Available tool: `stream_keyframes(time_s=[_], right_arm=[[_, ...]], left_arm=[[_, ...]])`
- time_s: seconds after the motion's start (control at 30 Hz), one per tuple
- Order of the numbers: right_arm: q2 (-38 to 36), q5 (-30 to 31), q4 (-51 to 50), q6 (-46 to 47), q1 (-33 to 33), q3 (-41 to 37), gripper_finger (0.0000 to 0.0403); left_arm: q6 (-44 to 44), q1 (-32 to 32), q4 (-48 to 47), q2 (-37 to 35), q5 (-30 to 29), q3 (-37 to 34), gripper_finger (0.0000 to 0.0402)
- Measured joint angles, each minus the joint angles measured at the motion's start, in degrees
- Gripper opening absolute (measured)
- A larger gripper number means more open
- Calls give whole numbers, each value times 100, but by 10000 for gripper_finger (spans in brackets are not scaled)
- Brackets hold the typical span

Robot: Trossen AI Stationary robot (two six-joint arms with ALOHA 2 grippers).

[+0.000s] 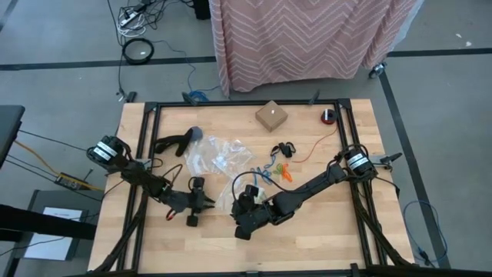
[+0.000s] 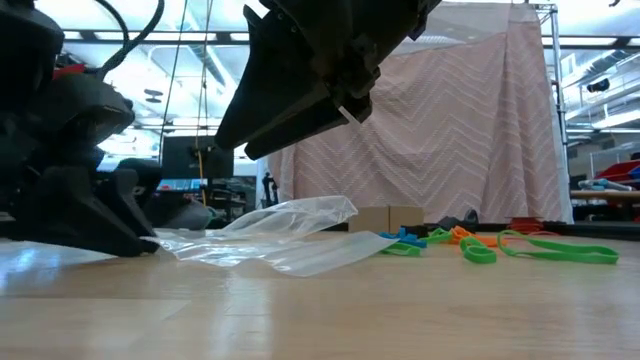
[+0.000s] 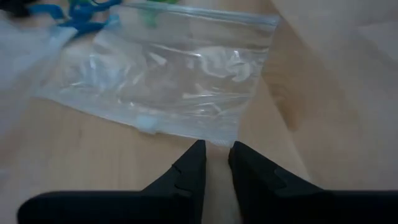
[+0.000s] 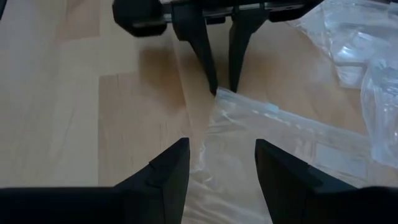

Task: Sort rubber bands
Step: Open the transparent zip bag

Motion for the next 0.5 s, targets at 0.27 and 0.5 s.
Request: stream_keyframes(time_s=[0.27,0.5], right_arm=[[0,0,27,218,94,0,166],[0,0,69,328,121,0,165]], left_arm=[[394,13,-16,6,-445,9,83],[578,15,17,6,-587,11,83]])
